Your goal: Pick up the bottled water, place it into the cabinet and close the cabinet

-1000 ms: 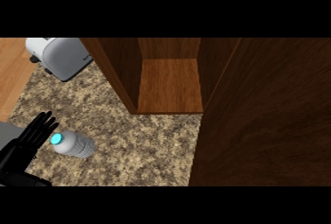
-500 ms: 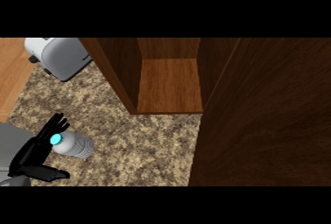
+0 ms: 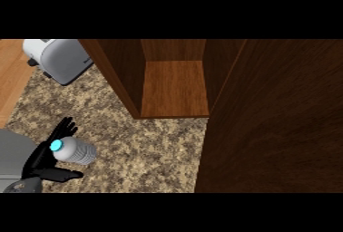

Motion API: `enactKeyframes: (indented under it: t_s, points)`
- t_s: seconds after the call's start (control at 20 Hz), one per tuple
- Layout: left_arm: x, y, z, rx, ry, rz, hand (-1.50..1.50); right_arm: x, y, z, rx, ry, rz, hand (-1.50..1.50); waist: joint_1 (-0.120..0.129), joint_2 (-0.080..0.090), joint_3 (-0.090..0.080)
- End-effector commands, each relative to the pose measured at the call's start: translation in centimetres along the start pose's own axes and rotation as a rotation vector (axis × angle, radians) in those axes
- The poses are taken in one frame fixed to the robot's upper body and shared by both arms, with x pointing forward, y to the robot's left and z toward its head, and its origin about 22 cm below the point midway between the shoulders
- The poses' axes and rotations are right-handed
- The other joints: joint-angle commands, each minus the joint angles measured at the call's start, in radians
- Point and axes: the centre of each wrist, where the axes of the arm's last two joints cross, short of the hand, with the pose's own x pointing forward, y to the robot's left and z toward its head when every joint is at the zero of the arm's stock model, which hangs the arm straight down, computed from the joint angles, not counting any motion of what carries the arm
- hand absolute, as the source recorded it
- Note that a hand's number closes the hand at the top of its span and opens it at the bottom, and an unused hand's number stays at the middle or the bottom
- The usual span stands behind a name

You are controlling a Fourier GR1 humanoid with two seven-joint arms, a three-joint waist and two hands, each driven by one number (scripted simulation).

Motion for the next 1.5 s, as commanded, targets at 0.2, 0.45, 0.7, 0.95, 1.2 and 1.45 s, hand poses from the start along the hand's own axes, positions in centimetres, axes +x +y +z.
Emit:
enactKeyframes:
  t_s: [0.2, 0.45, 0.7, 0.95, 1.2, 1.45]
  points:
    - [-2.4, -2.6, -0.9, 0.003, -0.114, 0.093, -1.50, 2.1, -0.5, 0.7, -0.023, -0.062, 0.049, -1.50, -0.003, 0.004, -0.001]
    - [-1.1, -1.9, -2.3, -0.048, -0.134, 0.151, 1.50, 2.4, -0.6, 1.0, -0.013, -0.053, 0.041, -1.50, 0.000, 0.002, 0.000]
    - [0.2, -3.7, -5.4, -0.143, -0.152, 0.148, 1.50, 1.8, 0.3, 0.8, -0.001, -0.055, 0.014, -1.50, -0.007, 0.001, -0.001]
    - [-1.3, -5.4, -3.5, -0.203, -0.302, -0.071, 1.50, 2.6, -0.6, 1.4, -0.034, -0.037, 0.044, -1.50, 0.012, -0.006, 0.001]
    - [-1.1, -10.4, -6.7, -0.035, -0.365, -0.145, 1.50, 2.7, -0.6, 1.6, -0.017, -0.026, 0.049, -1.50, 0.006, -0.005, 0.002]
    - [-2.4, -15.6, -6.7, 0.113, -0.418, -0.123, 1.50, 2.1, -0.4, 1.5, -0.025, -0.023, 0.032, -1.50, 0.015, -0.007, 0.003]
